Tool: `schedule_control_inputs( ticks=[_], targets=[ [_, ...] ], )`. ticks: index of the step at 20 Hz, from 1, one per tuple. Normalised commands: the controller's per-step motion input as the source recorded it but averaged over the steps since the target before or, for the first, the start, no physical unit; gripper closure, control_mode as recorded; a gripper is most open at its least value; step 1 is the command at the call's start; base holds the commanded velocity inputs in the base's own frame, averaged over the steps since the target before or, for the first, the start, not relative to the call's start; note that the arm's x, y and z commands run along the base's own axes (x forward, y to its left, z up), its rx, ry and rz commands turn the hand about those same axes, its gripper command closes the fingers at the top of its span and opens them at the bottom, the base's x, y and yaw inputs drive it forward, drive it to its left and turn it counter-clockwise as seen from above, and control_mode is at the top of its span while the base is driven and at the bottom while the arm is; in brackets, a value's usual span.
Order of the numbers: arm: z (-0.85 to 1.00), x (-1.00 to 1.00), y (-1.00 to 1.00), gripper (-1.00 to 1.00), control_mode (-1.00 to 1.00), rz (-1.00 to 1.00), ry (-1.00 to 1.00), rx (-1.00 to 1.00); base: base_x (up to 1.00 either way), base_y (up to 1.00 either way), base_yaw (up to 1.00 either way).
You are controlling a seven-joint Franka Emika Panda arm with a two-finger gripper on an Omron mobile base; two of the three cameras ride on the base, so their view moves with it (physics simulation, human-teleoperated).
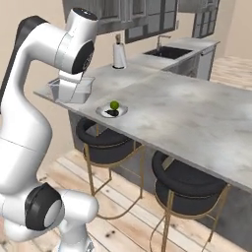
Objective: Retrieve the tupperware and aluminum foil from the cabinet and place them on the dining counter near the plate with eggplant and lime to prepare for storing leftovers.
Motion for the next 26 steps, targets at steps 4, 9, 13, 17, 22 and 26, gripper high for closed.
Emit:
schedule_control_inputs(
  ticks=[4,9,13,17,22,26],
  targets=[
    [0.0,0.0,0.0,1.0,1.0,0.0,0.0,0.0,1.0,0.77,-0.33],
    [0.0,0.0,0.0,1.0,1.0,0.0,0.0,0.0,1.0,0.64,-0.33],
    [0.0,0.0,0.0,1.0,1.0,0.0,0.0,0.0,0.93,0.48,-0.34],
    [0.0,0.0,0.0,1.0,1.0,0.0,0.0,0.0,0.79,0.24,-0.38],
    [-0.1,0.3,0.23,1.0,-1.0,-0.23,0.0,-0.01,0.13,0.04,-0.08],
    [-0.44,0.38,0.45,1.0,-1.0,-0.18,0.0,-0.02,0.0,0.0,0.0]
  ],
)
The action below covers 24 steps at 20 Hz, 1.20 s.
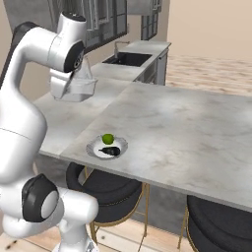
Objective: Retrieve the tupperware and aluminum foil from the cabinet and place them on the dining counter near the plate with eggplant and lime to prepare for storing leftovers.
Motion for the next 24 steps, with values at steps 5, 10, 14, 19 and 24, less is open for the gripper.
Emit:
schedule_control_inputs(
  ticks=[5,10,14,19,24],
  targets=[
    [-0.93,0.32,0.48,1.0,-1.0,-0.06,0.01,0.0,0.0,0.0,0.0],
    [-1.0,0.28,0.65,1.0,-1.0,0.0,-0.12,0.0,0.0,0.0,0.0],
    [-1.0,0.58,0.51,1.0,-1.0,0.0,-0.14,0.0,0.0,0.0,0.0],
    [-0.98,0.88,0.46,1.0,-1.0,-0.02,-0.01,0.0,0.0,0.0,0.0],
    [-0.8,0.98,0.48,1.0,-1.0,-0.02,0.02,-0.01,0.0,0.0,0.0]
  ],
)
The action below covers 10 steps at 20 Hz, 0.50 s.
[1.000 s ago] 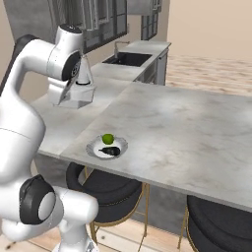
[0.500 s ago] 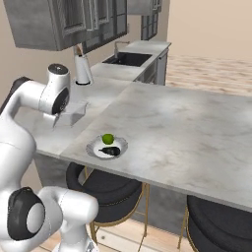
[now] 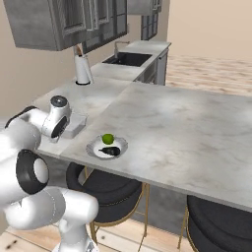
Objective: Retrieve the tupperware and aluminum foil from the cabinet and place them on the dining counter near the plate with eggplant and lime to prepare for storing leftovers.
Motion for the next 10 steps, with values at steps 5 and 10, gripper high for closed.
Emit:
schedule_control_inputs(
  ticks=[5,10],
  targets=[
    [-0.64,0.72,0.04,1.0,-1.0,-0.18,0.13,-0.05,0.0,0.0,0.0],
    [-0.53,0.77,0.15,1.0,-1.0,-0.1,0.03,-0.01,0.0,0.0,0.0]
  ],
)
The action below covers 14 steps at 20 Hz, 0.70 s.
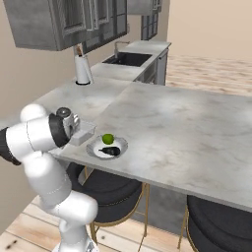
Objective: Retrieve the tupperware and aluminum foil from the cabinet and place them on the dining counter near the plate with eggplant and lime to prepare for storing leftovers.
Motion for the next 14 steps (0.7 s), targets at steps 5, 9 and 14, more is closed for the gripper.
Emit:
schedule_control_inputs(
  ticks=[5,9,14],
  targets=[
    [-0.5,0.92,0.2,1.0,-1.0,0.0,0.0,0.0,0.0,0.0,0.0],
    [-0.46,0.76,0.0,-1.0,-1.0,0.0,0.0,0.0,0.0,0.0,0.0],
    [0.66,0.02,0.22,-1.0,-1.0,-0.01,-0.13,0.0,0.0,0.0,0.0]
  ],
)
